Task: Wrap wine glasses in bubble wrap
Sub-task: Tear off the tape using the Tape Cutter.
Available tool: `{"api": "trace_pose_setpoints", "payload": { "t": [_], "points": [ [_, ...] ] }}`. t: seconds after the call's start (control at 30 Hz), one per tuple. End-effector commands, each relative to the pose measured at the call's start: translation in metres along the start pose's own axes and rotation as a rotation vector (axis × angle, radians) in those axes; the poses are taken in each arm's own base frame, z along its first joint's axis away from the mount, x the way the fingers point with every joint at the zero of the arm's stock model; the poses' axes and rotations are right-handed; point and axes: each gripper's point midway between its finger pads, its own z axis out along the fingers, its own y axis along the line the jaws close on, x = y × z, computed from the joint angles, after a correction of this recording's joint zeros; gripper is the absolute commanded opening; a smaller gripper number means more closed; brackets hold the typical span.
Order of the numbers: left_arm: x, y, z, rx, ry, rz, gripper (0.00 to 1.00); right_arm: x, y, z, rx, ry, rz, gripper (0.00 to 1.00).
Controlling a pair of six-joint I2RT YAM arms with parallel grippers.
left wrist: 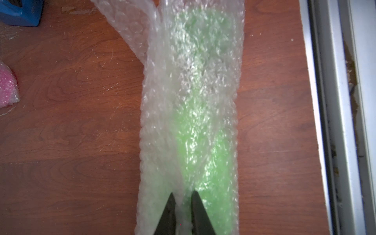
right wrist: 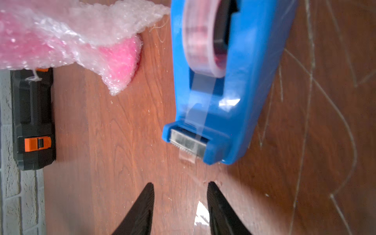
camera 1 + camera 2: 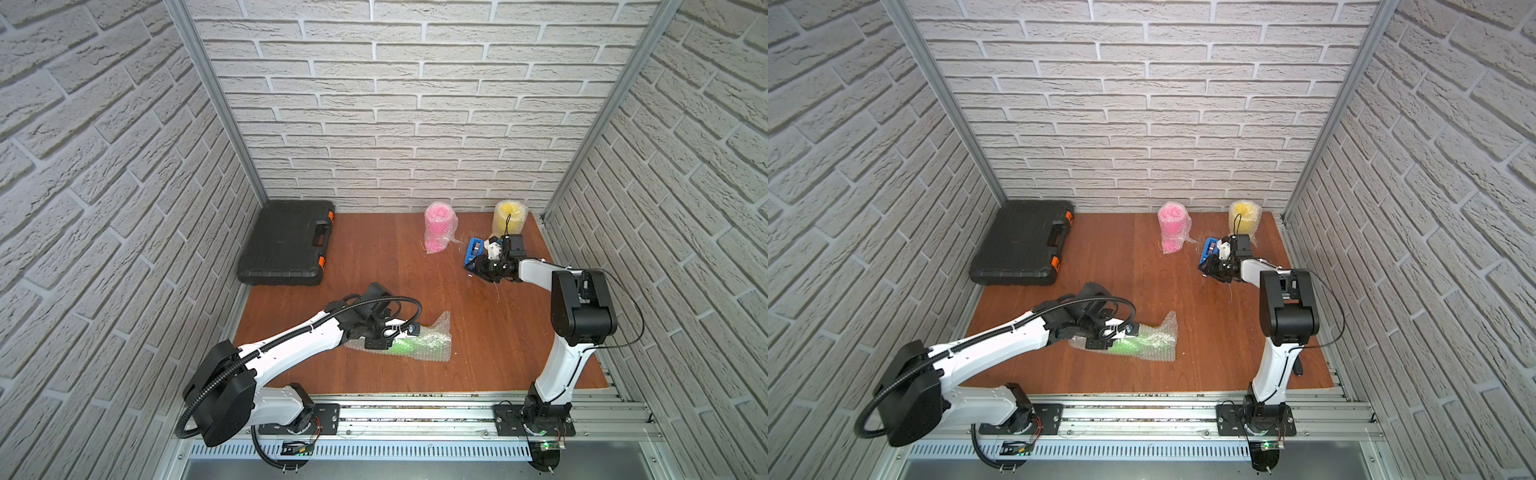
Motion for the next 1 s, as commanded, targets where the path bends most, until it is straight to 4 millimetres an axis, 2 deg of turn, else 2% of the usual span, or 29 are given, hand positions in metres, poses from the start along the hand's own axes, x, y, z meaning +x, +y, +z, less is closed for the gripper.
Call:
{"api": "trace_pose_setpoints", "payload": {
  "t": [0.0, 0.33, 0.53, 0.6, 0.7, 0.73, 0.87, 0.9, 0.97],
  "points": [
    [0.025, -0.024, 0.011, 0.098, 0.100, -0.025, 0.15, -0.020, 0.015, -0.002, -0.067, -0.053, -0.046, 0.40],
    [0.025, -0.024, 0.011, 0.098, 0.101, -0.025, 0.15, -0.020, 0.009, -0.005, -0.038, -0.043, -0.062, 0.24],
    [0.026, -0.024, 0.011, 0.099, 0.103, -0.026, 0.15, -0.017, -0.002, -0.001, 0.013, -0.029, -0.060, 0.14],
    [0.025, -0.024, 0.011, 0.098, 0.103, -0.026, 0.15, -0.015, -0.006, 0.001, 0.025, -0.020, -0.056, 0.13],
    [0.026, -0.024, 0.011, 0.099, 0.104, -0.027, 0.15, -0.015, -0.004, 0.005, 0.009, -0.012, -0.046, 0.26],
    [0.026, -0.024, 0.011, 0.100, 0.105, -0.028, 0.15, -0.016, -0.003, 0.005, 0.002, -0.015, -0.045, 0.27],
    [0.026, -0.024, 0.011, 0.099, 0.106, -0.026, 0.15, -0.021, 0.001, 0.003, -0.004, -0.026, -0.041, 0.28],
    [0.026, -0.023, 0.011, 0.098, 0.105, -0.025, 0.15, -0.016, -0.007, 0.012, 0.006, -0.001, -0.026, 0.28],
    [0.026, -0.024, 0.011, 0.099, 0.106, -0.025, 0.15, -0.017, -0.007, 0.013, 0.006, 0.000, -0.026, 0.28]
  ]
}}
